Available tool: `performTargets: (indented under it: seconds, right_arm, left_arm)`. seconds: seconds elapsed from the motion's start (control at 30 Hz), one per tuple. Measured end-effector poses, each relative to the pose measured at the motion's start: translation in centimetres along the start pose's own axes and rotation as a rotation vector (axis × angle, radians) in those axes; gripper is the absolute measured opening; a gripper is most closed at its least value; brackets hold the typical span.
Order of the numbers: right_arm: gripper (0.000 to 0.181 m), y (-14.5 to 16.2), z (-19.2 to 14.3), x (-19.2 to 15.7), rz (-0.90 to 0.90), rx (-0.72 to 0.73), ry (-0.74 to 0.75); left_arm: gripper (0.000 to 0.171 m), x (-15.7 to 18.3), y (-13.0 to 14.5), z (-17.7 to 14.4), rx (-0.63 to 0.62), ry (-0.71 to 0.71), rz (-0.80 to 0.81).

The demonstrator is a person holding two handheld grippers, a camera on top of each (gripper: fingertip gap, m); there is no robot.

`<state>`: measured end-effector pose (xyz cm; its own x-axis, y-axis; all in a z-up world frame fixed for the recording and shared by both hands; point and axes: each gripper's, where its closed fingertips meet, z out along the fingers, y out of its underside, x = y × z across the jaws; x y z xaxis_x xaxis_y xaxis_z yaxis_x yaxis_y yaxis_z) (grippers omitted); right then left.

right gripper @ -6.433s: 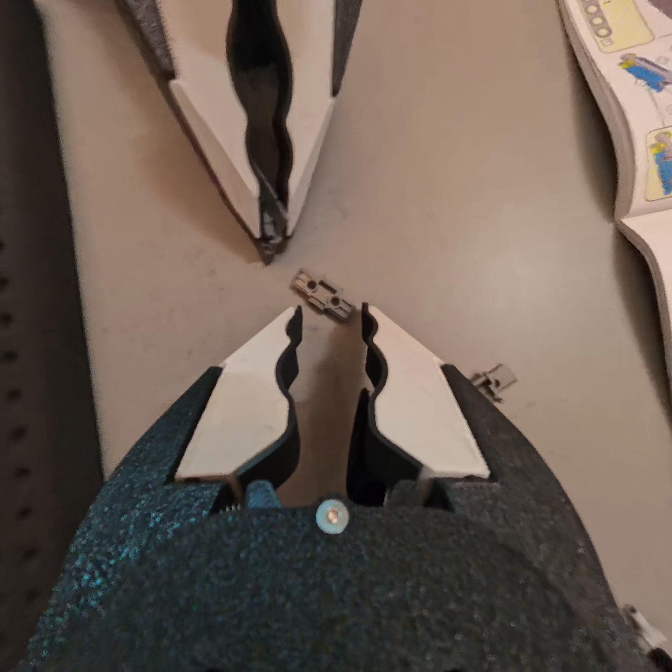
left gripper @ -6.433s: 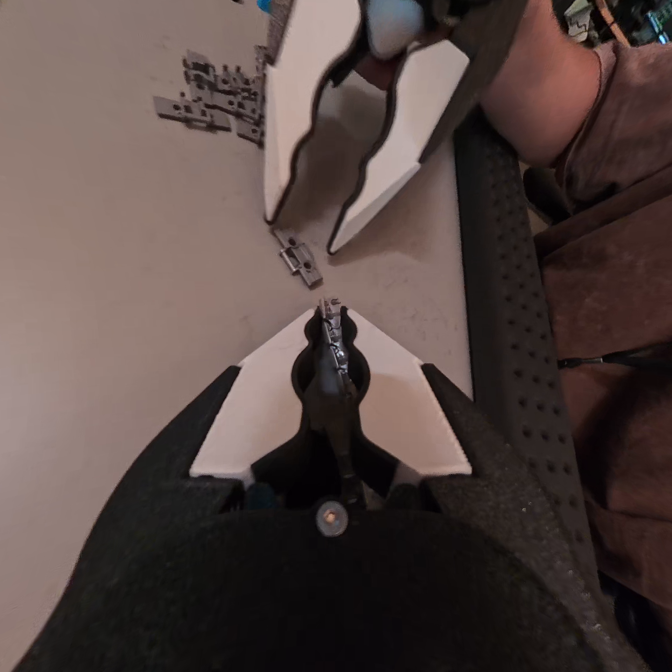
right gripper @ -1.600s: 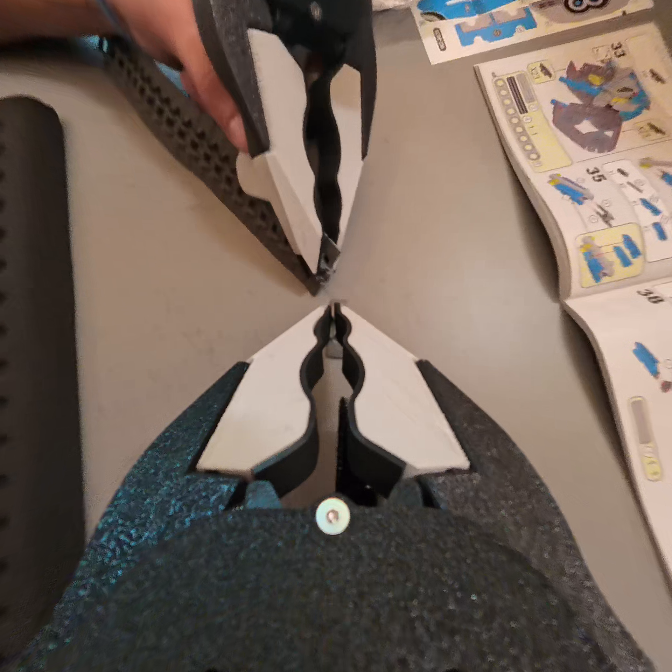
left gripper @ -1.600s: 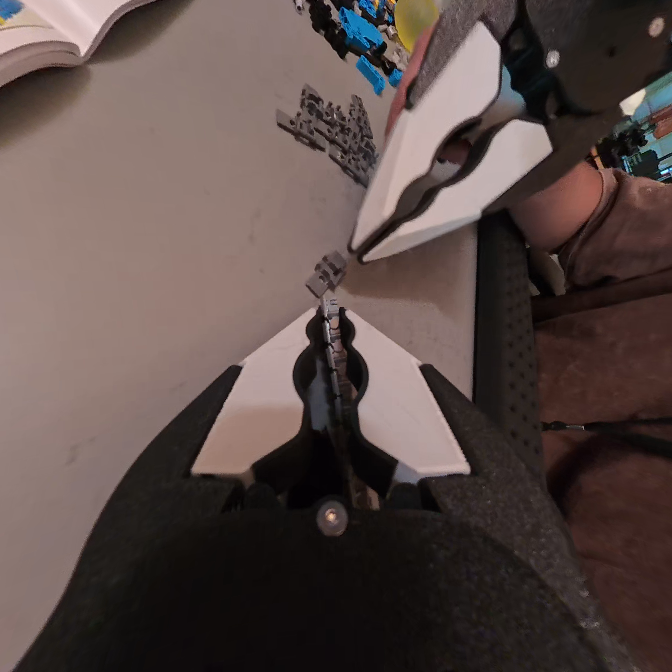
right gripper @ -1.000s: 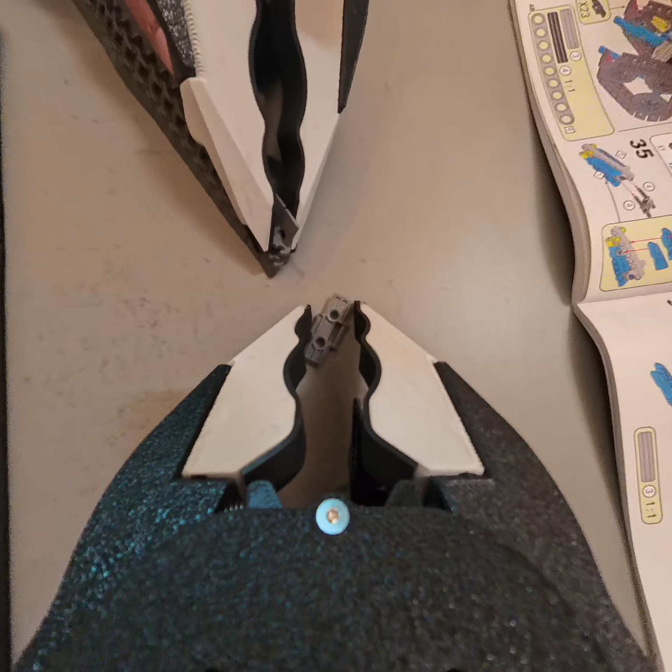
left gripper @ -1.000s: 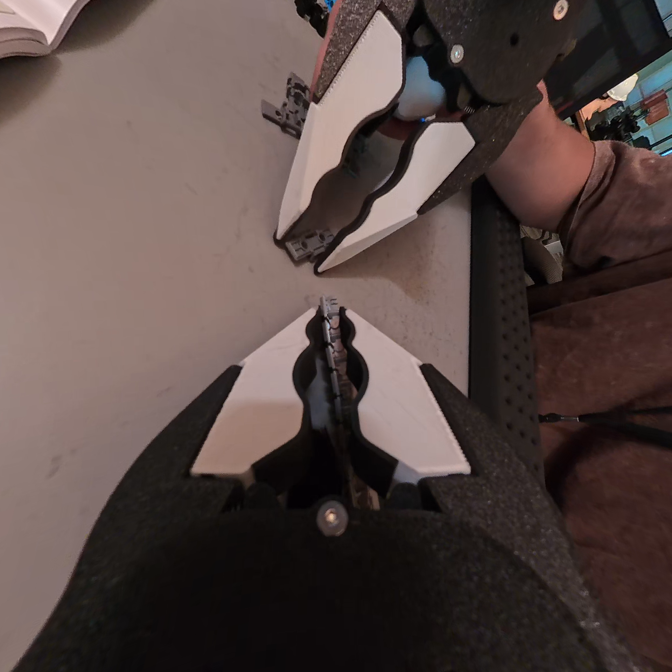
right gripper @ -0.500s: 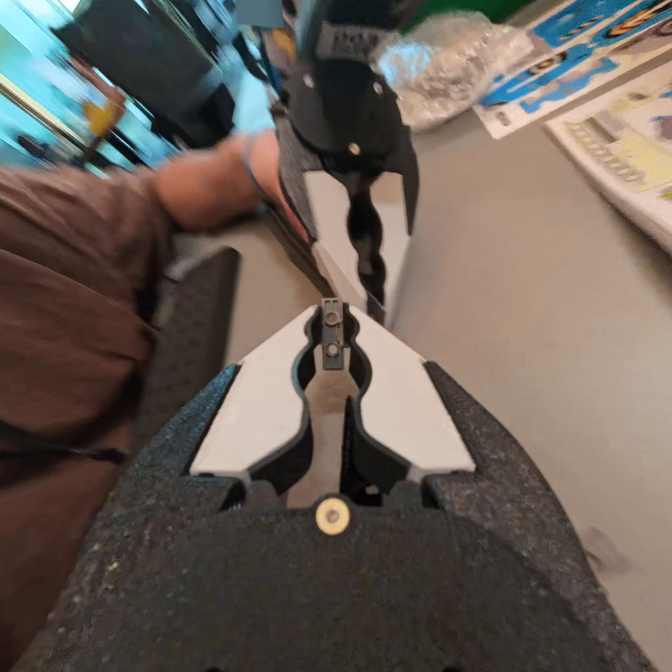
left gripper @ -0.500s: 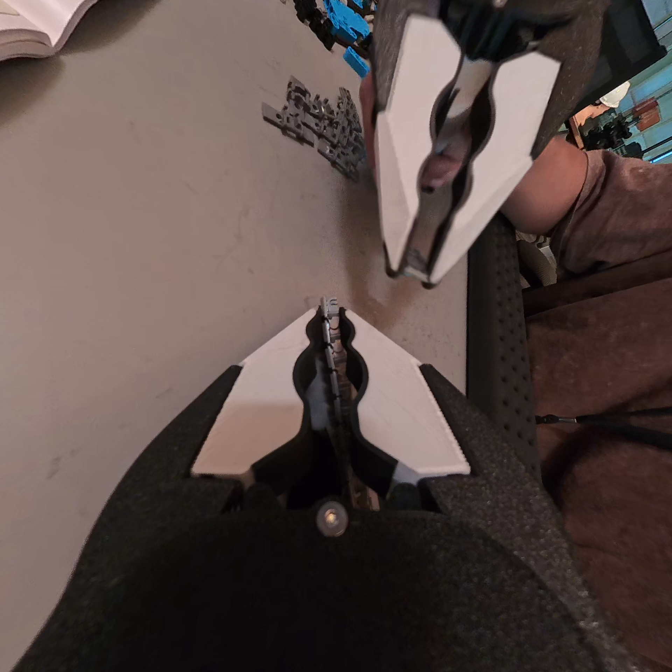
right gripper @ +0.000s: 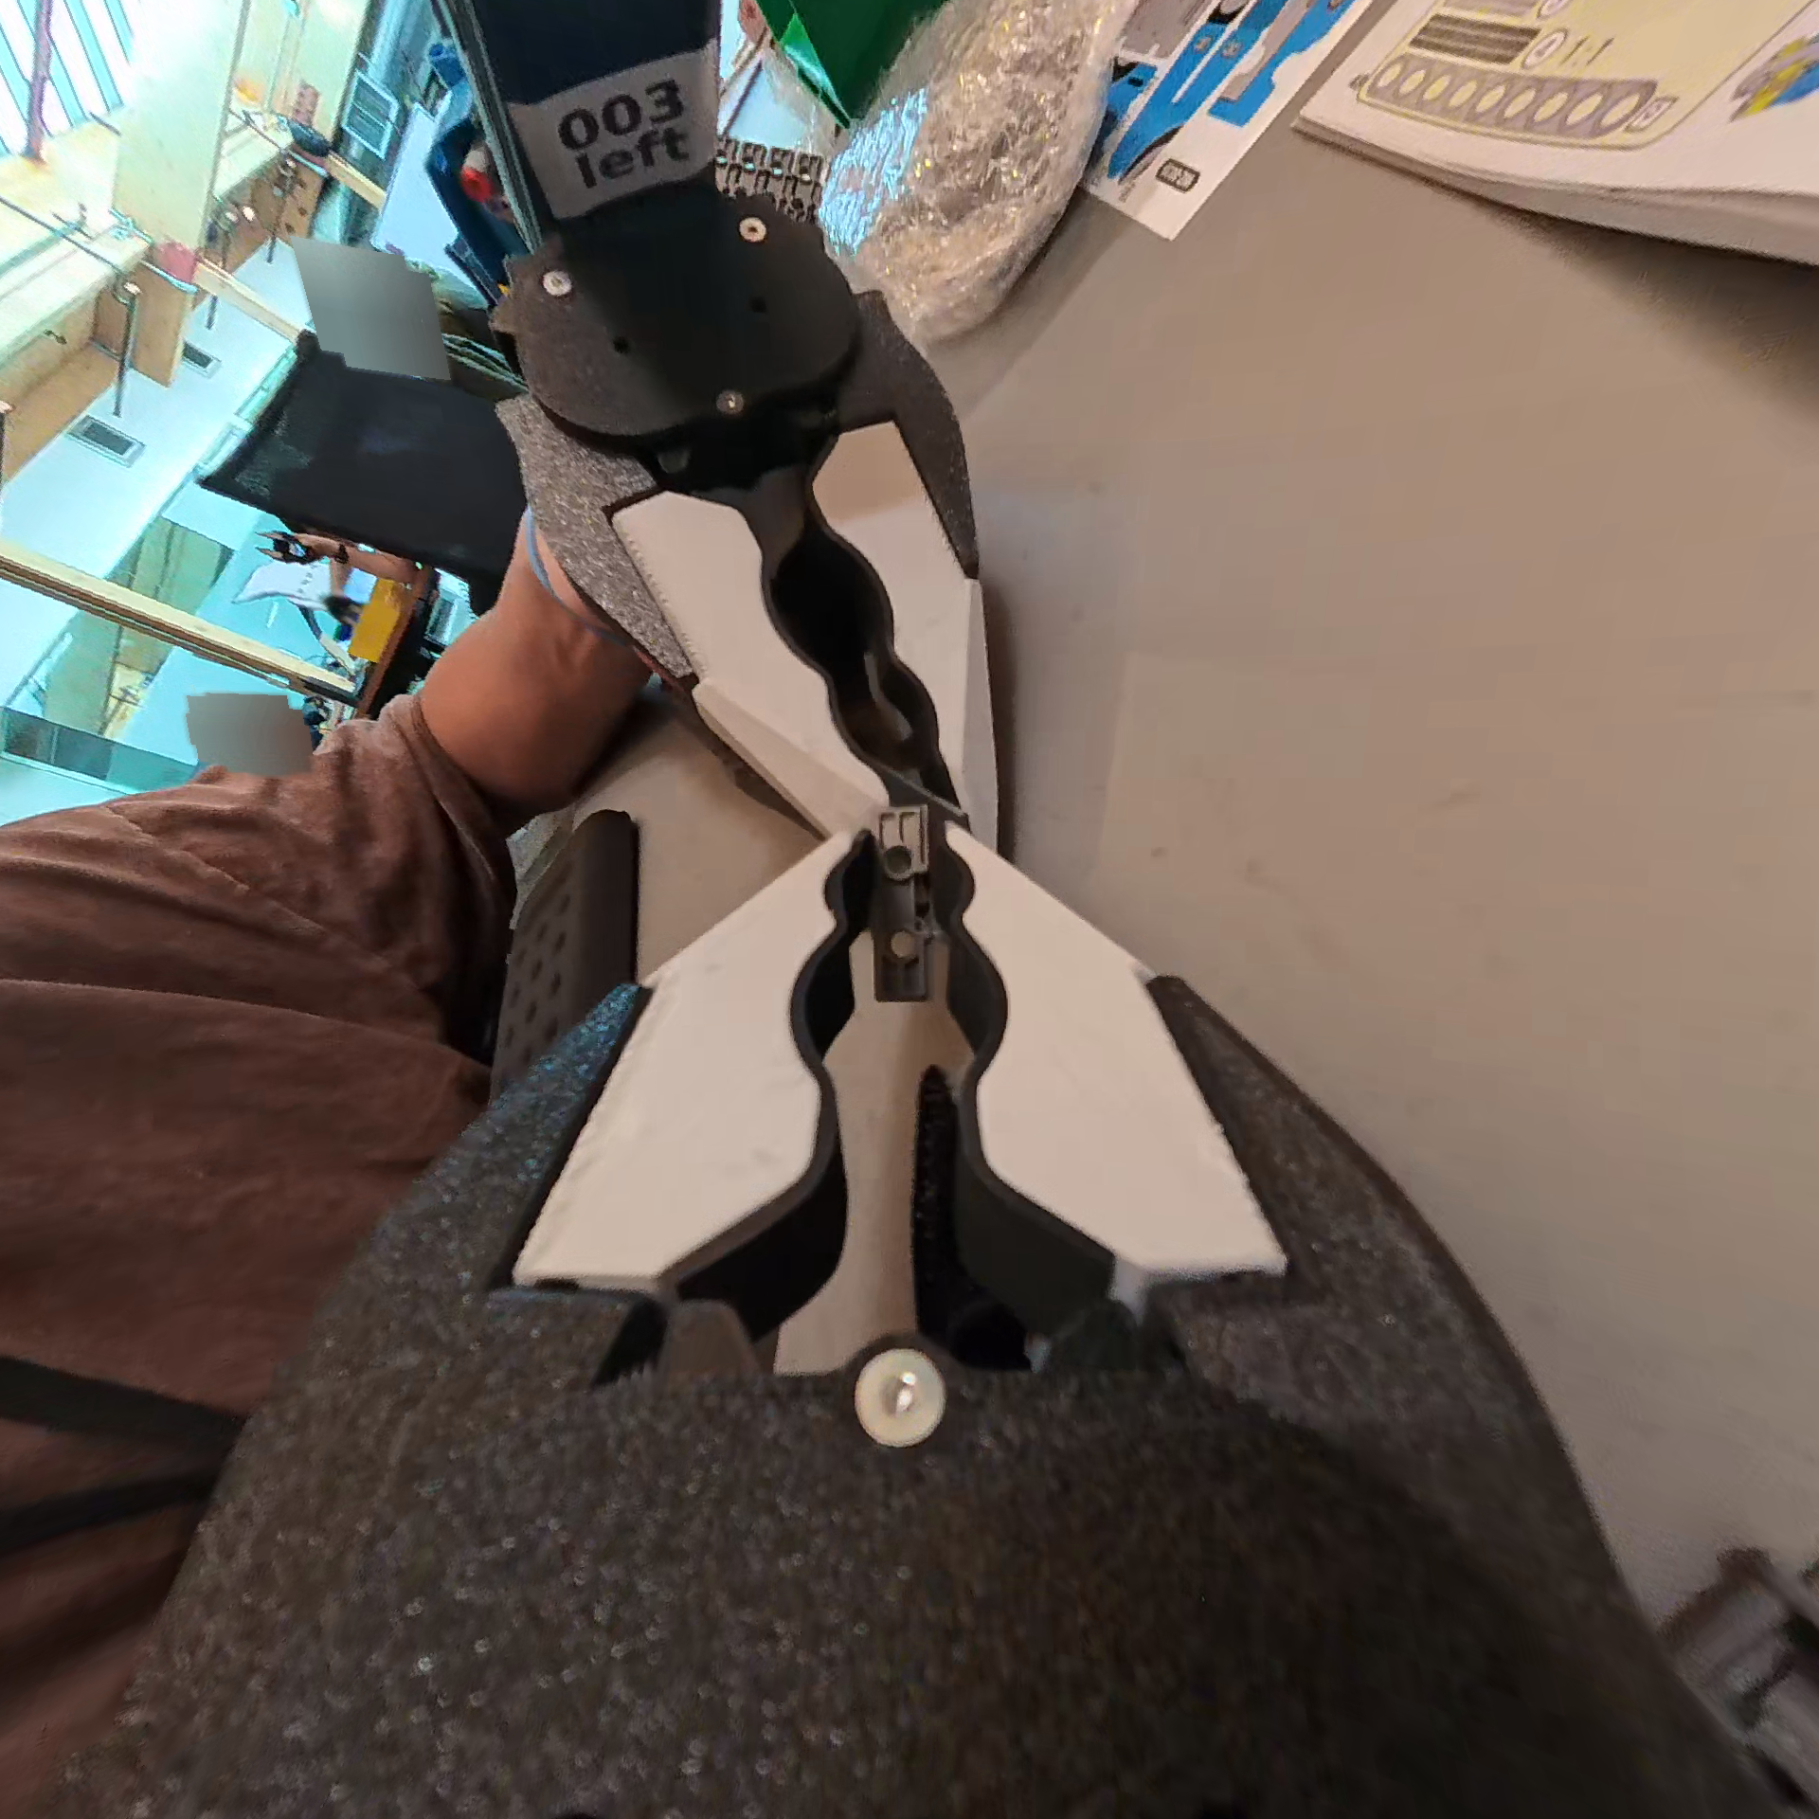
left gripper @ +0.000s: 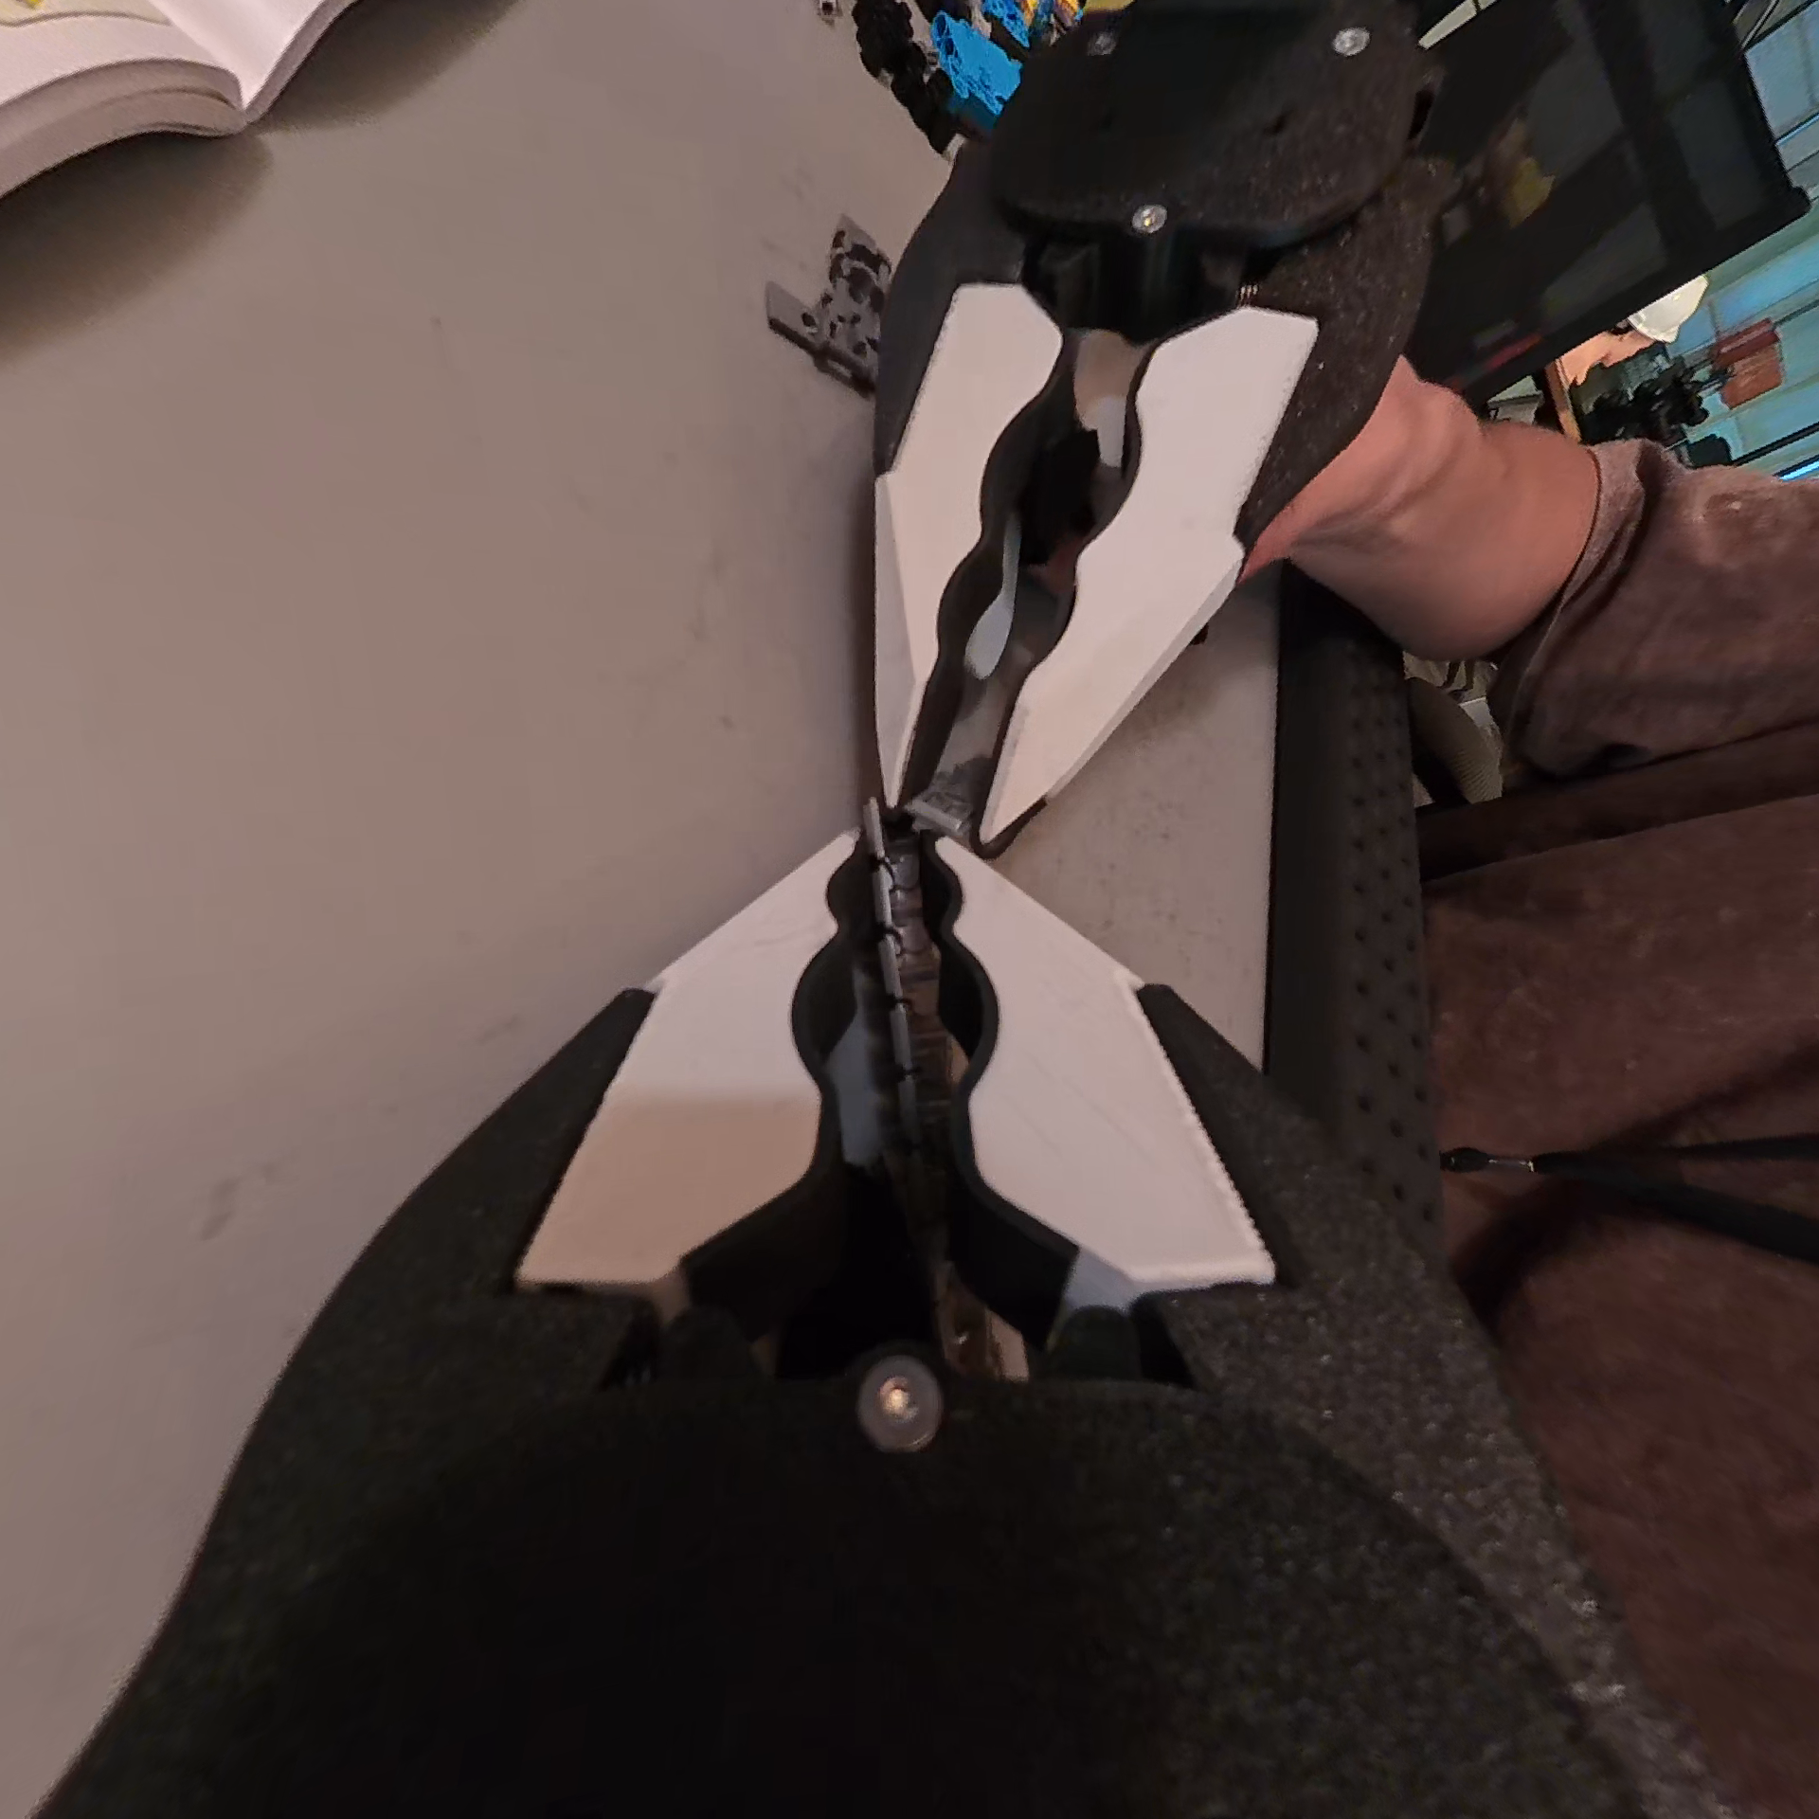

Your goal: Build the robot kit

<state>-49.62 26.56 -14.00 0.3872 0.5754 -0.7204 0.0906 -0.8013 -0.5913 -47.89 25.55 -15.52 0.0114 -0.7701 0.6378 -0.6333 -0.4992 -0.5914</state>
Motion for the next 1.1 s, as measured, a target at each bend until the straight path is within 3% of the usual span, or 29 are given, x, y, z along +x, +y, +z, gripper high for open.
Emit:
performTargets:
  seconds: [0.27,0.43,0.6,0.77,0.9,1.1]
  right_arm:
    - [0.011,1.2,-1.3,2.1,-0.174,-0.127,0.192]
    - [0.011,-1.4,-0.7,-2.8,-0.072,0.070,-0.100]
    - [0.011,-4.1,-1.7,-6.5,0.160,0.260,-0.499]
    - [0.011,-3.9,-2.7,-8.1,0.129,0.246,-0.594]
    - [0.011,-4.0,-3.4,-9.3,0.161,0.251,-0.691]
    - [0.011,-3.9,-3.3,-8.7,0.146,0.242,-0.661]
  left_arm:
    - [0.008,0.1,0.0,0.0,0.002,0.010,0.004]
    - [0.007,0.9,-0.2,0.0,0.010,0.048,0.028]
    - [0.007,6.7,-2.6,-2.4,0.189,0.434,0.041]
    - [0.007,8.4,-2.4,-2.7,0.197,0.515,0.098]
    - [0.007,8.4,-3.1,-3.1,0.241,0.548,0.053]
    - [0.007,8.3,-3.6,-3.8,0.274,0.567,0.038]
